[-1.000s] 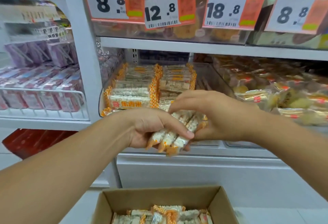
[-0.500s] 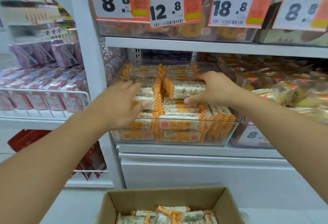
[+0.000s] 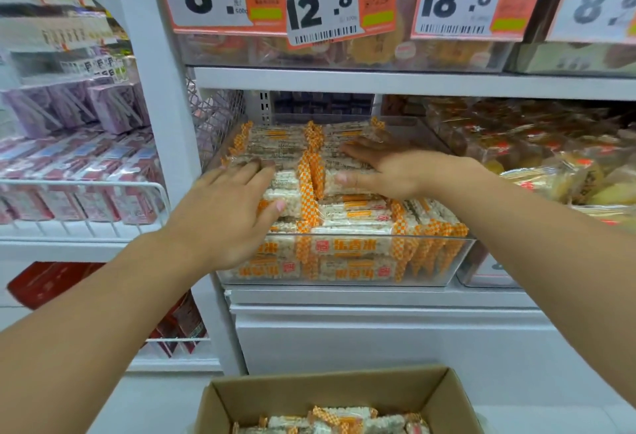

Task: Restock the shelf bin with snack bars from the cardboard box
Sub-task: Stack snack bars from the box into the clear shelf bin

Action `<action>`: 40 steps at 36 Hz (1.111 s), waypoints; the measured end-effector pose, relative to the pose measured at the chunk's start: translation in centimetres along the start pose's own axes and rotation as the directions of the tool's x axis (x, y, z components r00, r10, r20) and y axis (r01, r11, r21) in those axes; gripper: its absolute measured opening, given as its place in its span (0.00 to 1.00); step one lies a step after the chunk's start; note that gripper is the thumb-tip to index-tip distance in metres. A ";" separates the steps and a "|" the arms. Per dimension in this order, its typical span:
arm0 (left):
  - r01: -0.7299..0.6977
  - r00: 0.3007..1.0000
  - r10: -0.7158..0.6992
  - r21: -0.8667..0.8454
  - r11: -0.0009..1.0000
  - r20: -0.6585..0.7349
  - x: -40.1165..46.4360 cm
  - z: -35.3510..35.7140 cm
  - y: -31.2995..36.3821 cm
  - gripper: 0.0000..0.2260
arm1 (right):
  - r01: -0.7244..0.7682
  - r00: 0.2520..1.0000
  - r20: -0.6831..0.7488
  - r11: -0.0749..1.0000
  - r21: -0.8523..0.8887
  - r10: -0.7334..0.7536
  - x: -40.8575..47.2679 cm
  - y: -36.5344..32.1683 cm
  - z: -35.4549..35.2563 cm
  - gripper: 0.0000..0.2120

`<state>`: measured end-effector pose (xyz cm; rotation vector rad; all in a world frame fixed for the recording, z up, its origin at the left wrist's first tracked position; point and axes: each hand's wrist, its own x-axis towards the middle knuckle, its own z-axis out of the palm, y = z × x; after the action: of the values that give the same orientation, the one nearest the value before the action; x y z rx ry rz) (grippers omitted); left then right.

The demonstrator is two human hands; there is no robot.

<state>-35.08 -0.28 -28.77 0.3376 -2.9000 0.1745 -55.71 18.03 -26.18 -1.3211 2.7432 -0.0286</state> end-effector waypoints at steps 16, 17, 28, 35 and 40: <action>0.026 0.997 -0.027 -0.017 1.000 -0.069 0.3 -0.1 0.4 0.38 | 0.096 0.928 -0.329 0.964 -0.247 -0.177 -2.4 -2.1 0.7 0.37; 0.022 0.997 -0.023 -0.021 1.000 -0.075 0.3 -0.2 0.4 0.38 | 0.095 0.932 -0.321 0.967 -0.237 -0.170 -2.4 -2.2 0.8 0.37; 0.010 0.999 -0.009 -0.046 0.999 0.042 0.5 -0.4 1.0 0.31 | 0.086 0.988 -0.115 0.983 -0.159 -0.105 -1.1 -1.9 1.0 0.31; -0.037 0.998 0.035 -0.047 0.998 -0.047 0.4 -1.0 1.1 0.37 | 0.137 0.976 -0.161 0.986 -0.090 -0.150 -1.6 -1.8 0.4 0.33; -0.053 0.997 0.048 -0.088 0.995 -0.064 0.0 -1.6 1.7 0.35 | 0.156 0.928 -0.311 0.972 -0.175 -0.205 -3.5 -2.6 -0.2 0.30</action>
<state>-35.17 1.59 -27.42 0.2394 -2.8456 0.0618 -51.57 19.10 -25.55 -1.7530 2.9263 -0.0658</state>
